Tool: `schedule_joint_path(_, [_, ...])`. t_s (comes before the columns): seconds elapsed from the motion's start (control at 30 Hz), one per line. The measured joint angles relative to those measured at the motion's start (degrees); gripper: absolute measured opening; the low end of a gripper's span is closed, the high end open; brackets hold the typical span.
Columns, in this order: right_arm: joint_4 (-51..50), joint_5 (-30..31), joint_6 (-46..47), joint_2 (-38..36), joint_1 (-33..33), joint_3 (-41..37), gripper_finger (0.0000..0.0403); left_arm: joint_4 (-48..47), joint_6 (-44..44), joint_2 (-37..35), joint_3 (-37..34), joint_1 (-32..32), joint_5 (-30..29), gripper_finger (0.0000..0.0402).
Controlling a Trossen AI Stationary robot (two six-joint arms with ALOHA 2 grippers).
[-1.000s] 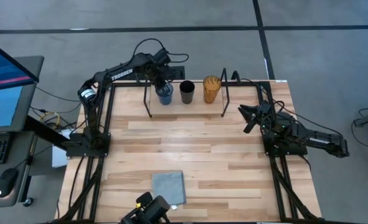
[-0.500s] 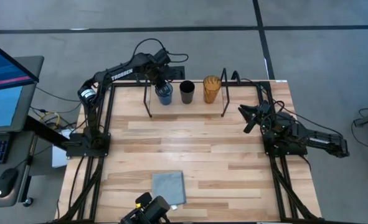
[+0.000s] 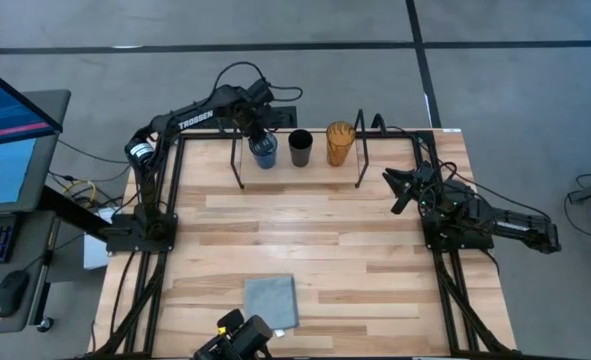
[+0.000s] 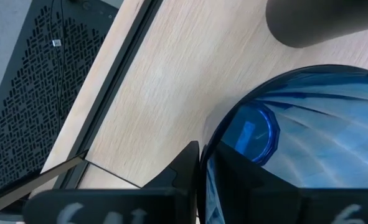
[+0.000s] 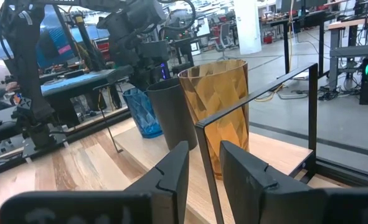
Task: Stack small to large cups/mugs on shelf
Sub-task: Put the blue glass on the shelf, then return to Home Position
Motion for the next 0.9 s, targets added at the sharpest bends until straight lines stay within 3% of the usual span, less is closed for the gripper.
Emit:
schedule_joint_path(0.2, [0.00,0.00,-0.29,0.00,0.00,0.00,0.0113,-0.07,-1.39,0.00,0.00,0.00,0.01,0.0058])
schedule_joint_path(0.6, [0.01,0.00,-0.33,-0.02,-0.02,0.00,0.0113,-0.46,-2.06,-0.02,0.00,0.01,0.37,0.0212])
schedule_joint_path(0.9, [0.02,0.00,-0.31,0.00,-0.01,0.00,0.0113,-4.24,-0.29,-0.26,4.64,0.11,2.48,0.0240])
